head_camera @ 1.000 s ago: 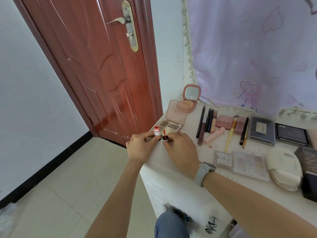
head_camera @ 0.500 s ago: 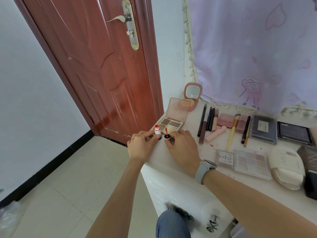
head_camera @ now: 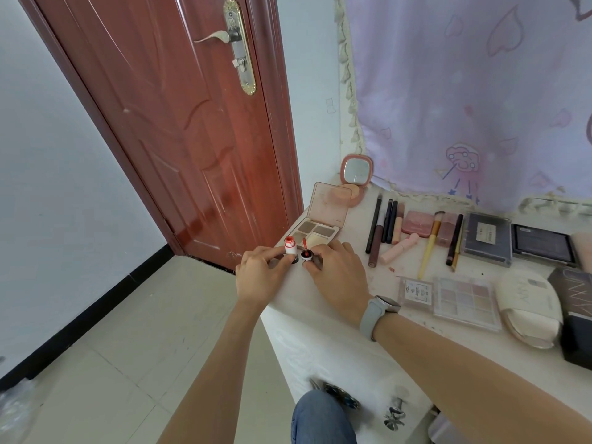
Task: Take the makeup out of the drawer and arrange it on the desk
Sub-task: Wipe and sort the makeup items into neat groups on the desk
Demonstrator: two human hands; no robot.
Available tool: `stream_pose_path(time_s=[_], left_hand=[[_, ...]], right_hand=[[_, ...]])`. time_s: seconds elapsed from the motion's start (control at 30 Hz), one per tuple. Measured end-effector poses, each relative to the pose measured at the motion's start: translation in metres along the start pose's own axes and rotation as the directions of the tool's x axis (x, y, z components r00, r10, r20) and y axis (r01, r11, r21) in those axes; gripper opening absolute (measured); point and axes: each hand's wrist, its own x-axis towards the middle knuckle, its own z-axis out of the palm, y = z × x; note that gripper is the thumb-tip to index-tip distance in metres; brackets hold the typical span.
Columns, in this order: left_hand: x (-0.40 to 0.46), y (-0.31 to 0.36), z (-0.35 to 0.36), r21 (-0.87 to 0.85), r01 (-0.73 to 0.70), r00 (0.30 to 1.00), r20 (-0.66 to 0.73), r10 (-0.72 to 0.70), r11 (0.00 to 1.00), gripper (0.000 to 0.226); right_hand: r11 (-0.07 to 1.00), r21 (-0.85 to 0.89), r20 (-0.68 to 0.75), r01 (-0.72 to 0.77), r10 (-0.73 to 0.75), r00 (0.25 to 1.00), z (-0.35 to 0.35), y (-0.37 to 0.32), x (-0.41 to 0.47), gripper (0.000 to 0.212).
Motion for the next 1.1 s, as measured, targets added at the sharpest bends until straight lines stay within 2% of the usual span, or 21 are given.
stream_pose_path(time_s=[0.37,0.53,0.63,0.73,0.8,0.87,0.93,1.0,1.1], left_hand=[[-0.006,-0.002,0.000,-0.016,-0.016,1.000,-0.013,0.016,1.000,0.019],[-0.012,0.000,-0.002,-0.017,0.008,1.000,-0.003,-0.008,1.000,0.033],[-0.029,0.005,-0.001,-0.153,0.010,0.991,-0.127,-0.030,0.988,0.038],[-0.056,0.013,0.007,-0.129,-0.151,0.923,-0.373,0.093,0.980,0.035],[-0.071,0.024,0.018,-0.082,-0.283,0.883,-0.412,0.226,0.956,0.034],[-0.080,0.037,0.031,-0.032,-0.377,0.874,-0.343,0.344,0.926,0.029],[-0.083,0.048,0.046,0.043,-0.436,0.869,-0.240,0.433,0.899,0.020],[-0.083,0.055,0.058,0.124,-0.462,0.865,-0.155,0.477,0.878,0.020],[-0.084,0.056,0.062,0.209,-0.437,0.881,-0.098,0.464,0.875,0.020]], right_hand=[[1.000,-0.008,-0.003,0.015,-0.015,1.000,0.003,0.001,-0.003,0.030],[0.999,0.044,0.019,0.012,-0.013,1.000,0.000,0.003,-0.005,0.034],[0.989,0.141,0.019,0.049,-0.052,0.998,-0.012,0.011,-0.014,0.034],[0.978,0.158,-0.078,0.134,-0.123,0.989,-0.034,0.030,-0.018,0.016],[0.985,0.067,-0.089,0.160,-0.154,0.984,-0.050,0.045,-0.010,0.014],[0.979,-0.126,-0.014,0.159,-0.162,0.987,-0.061,0.059,0.004,0.023],[0.929,-0.332,0.090,0.165,-0.143,0.986,-0.066,0.068,0.018,0.036],[0.859,-0.473,0.180,0.196,-0.124,0.976,-0.064,0.072,0.027,0.042],[0.808,-0.551,0.237,0.209,-0.089,0.967,-0.058,0.074,0.031,0.045]])
